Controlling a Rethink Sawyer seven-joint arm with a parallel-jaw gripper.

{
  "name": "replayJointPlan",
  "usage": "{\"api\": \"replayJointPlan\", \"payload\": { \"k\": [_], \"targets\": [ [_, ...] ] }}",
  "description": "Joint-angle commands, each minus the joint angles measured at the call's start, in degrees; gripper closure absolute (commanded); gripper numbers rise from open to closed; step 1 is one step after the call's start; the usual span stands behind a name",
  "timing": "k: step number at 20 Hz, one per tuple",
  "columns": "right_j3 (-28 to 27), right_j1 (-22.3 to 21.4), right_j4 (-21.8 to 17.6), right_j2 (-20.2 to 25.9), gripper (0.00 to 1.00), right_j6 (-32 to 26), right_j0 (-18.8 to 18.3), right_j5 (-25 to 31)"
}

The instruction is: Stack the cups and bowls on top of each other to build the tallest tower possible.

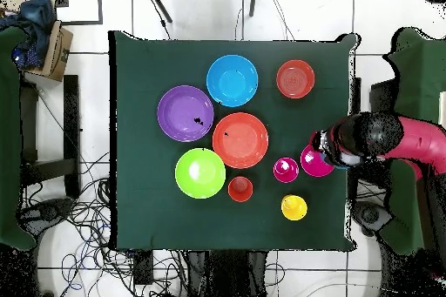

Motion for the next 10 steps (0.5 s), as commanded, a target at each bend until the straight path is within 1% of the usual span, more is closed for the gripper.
{"api": "replayJointPlan", "payload": {
  "k": [1,6,10],
  "targets": [
    [1.49,0.89,1.26,0.80,1.00,-6.38,3.83,-3.75],
    [2.95,0.01,1.76,0.29,1.00,-5.50,4.61,-4.21],
    [4.35,-0.27,1.21,-0.36,1.00,-5.35,4.78,-5.00]
  ]
}}
